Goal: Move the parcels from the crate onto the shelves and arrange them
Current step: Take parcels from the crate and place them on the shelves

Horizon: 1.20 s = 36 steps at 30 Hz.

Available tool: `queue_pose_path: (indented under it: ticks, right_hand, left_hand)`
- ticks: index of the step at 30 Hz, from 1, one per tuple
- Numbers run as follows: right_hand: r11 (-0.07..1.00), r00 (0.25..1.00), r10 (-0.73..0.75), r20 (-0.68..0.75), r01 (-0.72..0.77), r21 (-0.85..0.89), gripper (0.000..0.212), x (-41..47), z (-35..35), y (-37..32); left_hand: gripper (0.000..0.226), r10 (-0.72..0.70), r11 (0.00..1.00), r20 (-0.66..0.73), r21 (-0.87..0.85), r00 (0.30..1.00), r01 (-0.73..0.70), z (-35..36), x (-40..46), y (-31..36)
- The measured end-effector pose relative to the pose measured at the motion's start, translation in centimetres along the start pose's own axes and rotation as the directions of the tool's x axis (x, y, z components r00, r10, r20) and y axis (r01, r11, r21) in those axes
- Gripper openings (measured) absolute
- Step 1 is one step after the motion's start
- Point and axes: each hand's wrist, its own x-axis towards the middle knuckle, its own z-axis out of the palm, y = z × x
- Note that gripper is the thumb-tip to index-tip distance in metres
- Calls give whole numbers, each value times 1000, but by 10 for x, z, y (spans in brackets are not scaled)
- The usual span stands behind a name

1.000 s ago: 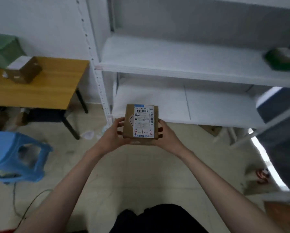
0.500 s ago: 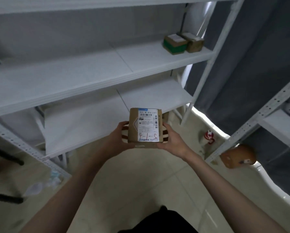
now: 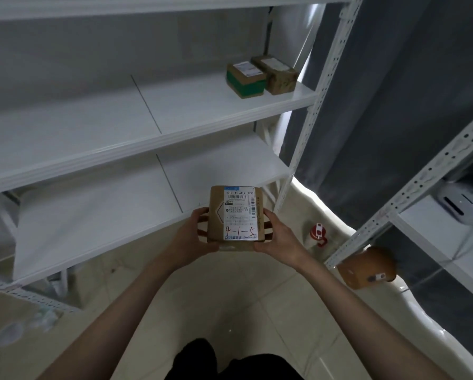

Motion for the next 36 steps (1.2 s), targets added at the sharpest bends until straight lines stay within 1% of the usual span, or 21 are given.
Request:
queue_pose_path:
  ticks: [5,9,17,21,28,32,36]
  right_hand:
    - [999,999,35,-8,-35,-9,92,34,-39,17]
    - [997,997,73,-4,-73,-10,92,71,-68,29]
    - [988,989,148,26,-147,-45,90,181,-123,47]
    - [981,982,187,39,-184,-59,90,232,-147,56]
    - [976,975,208,79,-202,-76,92,305,-172,81]
    - [976,969,202,142,-187,-112,87,358,-182,103]
    - [972,959,188,212,-150,-182,87,420,-186,131]
  left_hand:
    - [90,6,1000,28,7,1000,-6,20,52,14]
    - [94,-1,1000,67,-7,998,2,36,105,19]
    - [95,-19,999,74,-41,997,22,58,230,21]
    - [91,-59,996,76,-58,995,63,67,281,16]
    - [89,-133,991,80,-20,988,135,76,352,16]
    - [88,-214,976,67,-28,975,216,85,395,6]
    - [86,-292,956,25,-16,956,292,102,438,-16]
